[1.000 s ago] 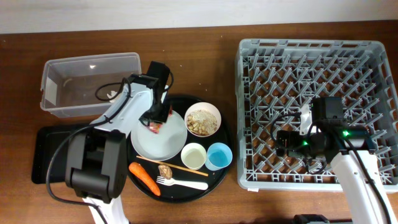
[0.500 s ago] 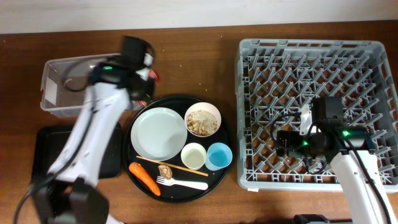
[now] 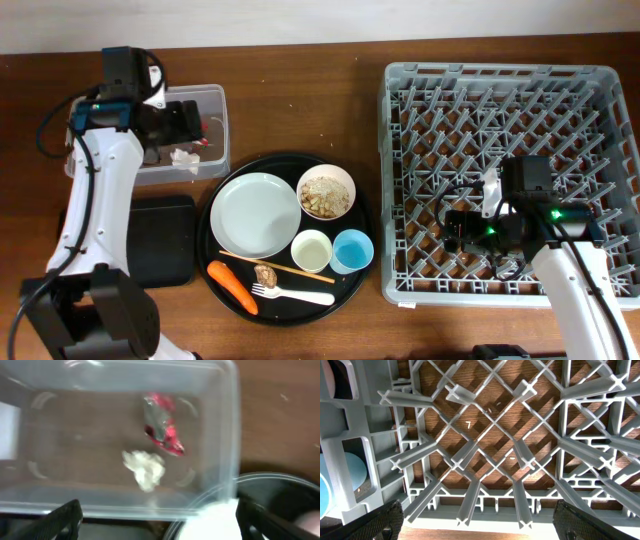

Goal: Sort waste into correct bins and load items into the dishwasher rack

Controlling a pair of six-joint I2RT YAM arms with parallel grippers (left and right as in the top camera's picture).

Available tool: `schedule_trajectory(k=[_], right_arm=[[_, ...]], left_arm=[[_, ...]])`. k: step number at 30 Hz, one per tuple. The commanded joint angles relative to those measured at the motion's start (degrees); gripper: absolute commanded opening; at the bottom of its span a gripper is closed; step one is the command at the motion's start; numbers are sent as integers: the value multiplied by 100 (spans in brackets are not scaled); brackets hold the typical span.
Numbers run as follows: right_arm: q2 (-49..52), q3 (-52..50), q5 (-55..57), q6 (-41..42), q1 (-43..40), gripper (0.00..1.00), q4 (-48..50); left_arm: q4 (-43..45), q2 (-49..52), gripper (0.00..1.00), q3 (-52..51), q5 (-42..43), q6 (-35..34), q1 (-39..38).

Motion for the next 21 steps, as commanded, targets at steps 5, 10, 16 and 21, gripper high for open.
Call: schedule_trajectory(k=[5,10,16,21], right_arm=[[4,87,11,39,-22,98,0],[4,87,11,22,-22,98,-4],[4,87,9,22,-22,98,-7],[4,87,9,24,-22,98,-7]], left_arm=[[-2057,-444,84,-72,1862,-35,-1080],[-2538,-444,77,-614,1867,-35,-1991],[-1779,-444,68,-1523,1867,-516,-2785],[-1126,-437,68,-2175,1867,-767,-3088]])
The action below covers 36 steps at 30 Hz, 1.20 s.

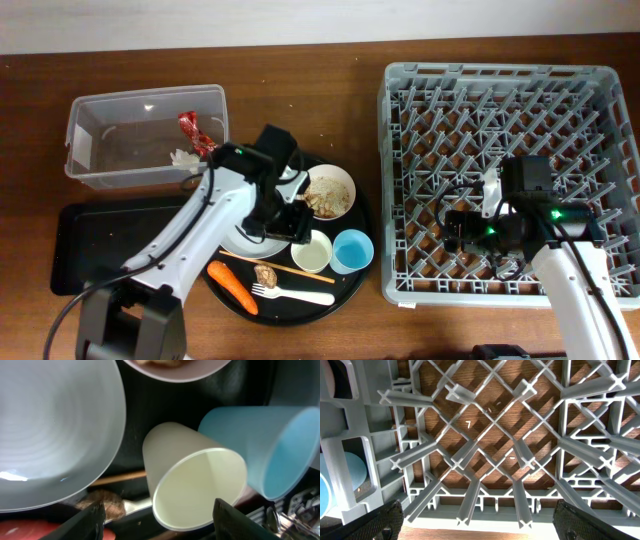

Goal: Sort waste into correct bins and load items into the dishwasher rack

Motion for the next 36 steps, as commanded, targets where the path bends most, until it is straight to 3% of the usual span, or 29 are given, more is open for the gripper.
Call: schedule_trajectory(k=[1,5,9,10,16,21,27,31,36], right_arm=[[4,87,9,24,-22,98,-9],[4,87,11,24,-22,98,-9],[4,87,9,24,-22,98,-9],[4,87,9,24,-22,98,-9],[4,87,9,26,-22,98,-13],[4,87,9,26,-22,98,-11],[4,87,-59,26,-22,98,-22],[4,90,-601,-37,-22,98,20],[4,127,-4030,-1825,-22,98,507]], left_arm=[[295,-94,64,-446,66,-273,-186],[678,-94,47,-804,46,-273,-205],[710,-98,6,-855,44,-271,-205],[706,-98,0,-798,37,-267,-162],[396,-114,1,-339,-85,-264,138],[-251,-120,0,334,-704,-260,448],[-909,-170,1,1182,-638,-201,616],[-846,-323,0,1460,730,542,730],[-448,-350,0,1458,4041,2697,745]])
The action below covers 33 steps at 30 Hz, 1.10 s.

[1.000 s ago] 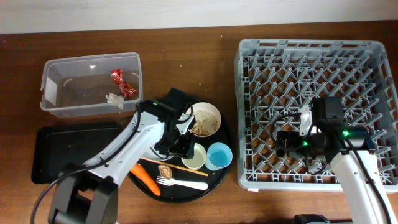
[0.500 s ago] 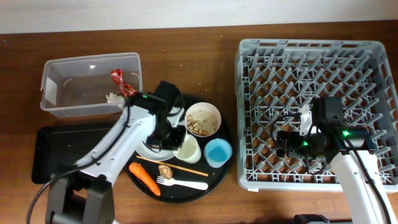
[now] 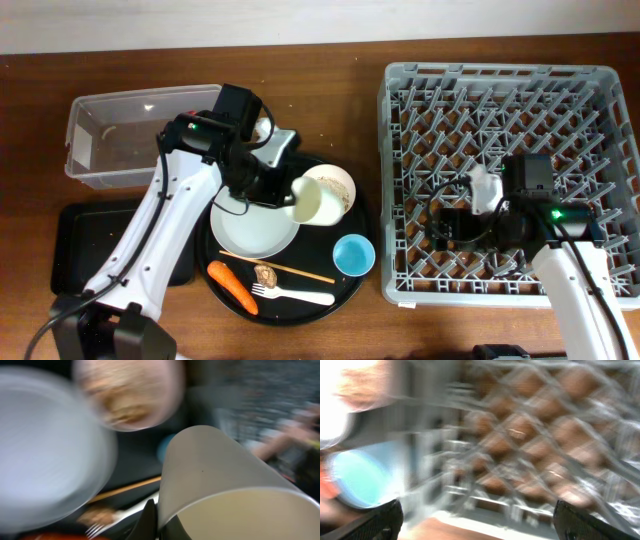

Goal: Sort waste into correct bins and load items into the dishwasher rack

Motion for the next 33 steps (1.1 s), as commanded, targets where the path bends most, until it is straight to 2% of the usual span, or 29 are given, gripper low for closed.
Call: schedule_trajectory(k=[1,3,6,8,18,28,33], right_arm=[[4,125,-3333,-1318,-9,98,522],[4,125,-4308,-1266,-9,98,1185],[4,125,-5351,-1228,-9,98,1847],[4,125,-5681,-1228,-9,98,2006],[4,122,-6314,-1235,-9,98,2120],[4,122,-6699,-1231,-4,98,2092],[4,122,-6697,-1231,-4,99,2100]], left_arm=[[245,-142,0,111,3285,2181,2],[503,-127,0,111,4105,2693,2],[955,-63,1,111,4944,2747,2],[1095,-22,1,111,5090,2743,0],[1405,68,0,111,4723,2671,2],[1436,125,0,111,3991,2461,55],[1453,306,0,111,4028,2354,-35]])
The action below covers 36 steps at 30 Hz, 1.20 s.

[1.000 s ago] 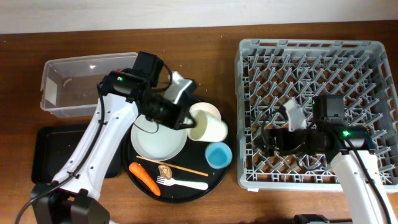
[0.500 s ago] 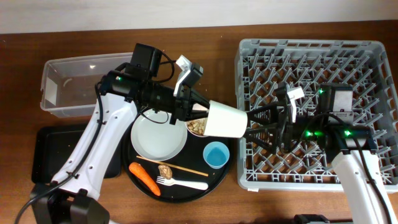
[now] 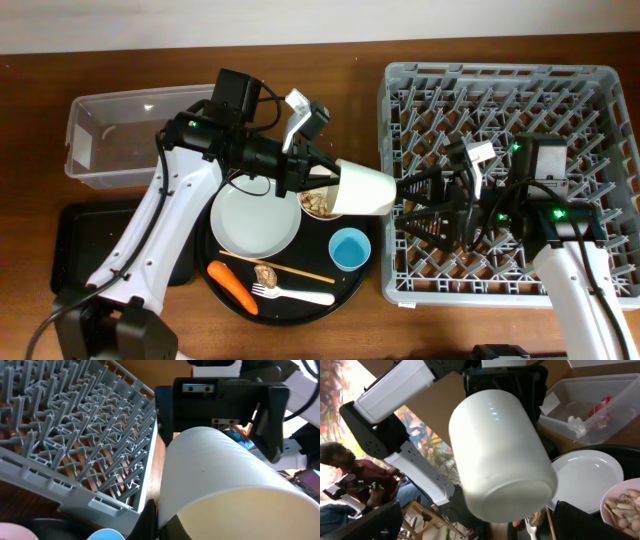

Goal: Sort waste into correct bins and load items into the dishwasher rack

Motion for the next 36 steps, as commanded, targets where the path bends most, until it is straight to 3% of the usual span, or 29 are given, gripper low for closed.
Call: schedule_trajectory(k=[1,7,12,18,28,36], right_arm=[[4,85,-232,-39,28,99,2],[4,85,55,-39,28,99,-24],[4,83,566,-35,28,99,-72],[4,83,627,-39,28,99,22],[4,83,623,-39,24,95,168],[4,83,341,-39,24,91,170]], left_arm=[[55,212,1,83,-17,-101,-109],[678,234,0,83,46,-793,-238],[798,234,0,83,675,-855,-243],[796,234,0,83,780,-876,-387],[658,240,1,79,0,-901,-522],[702,267,0,79,-105,-901,-522]])
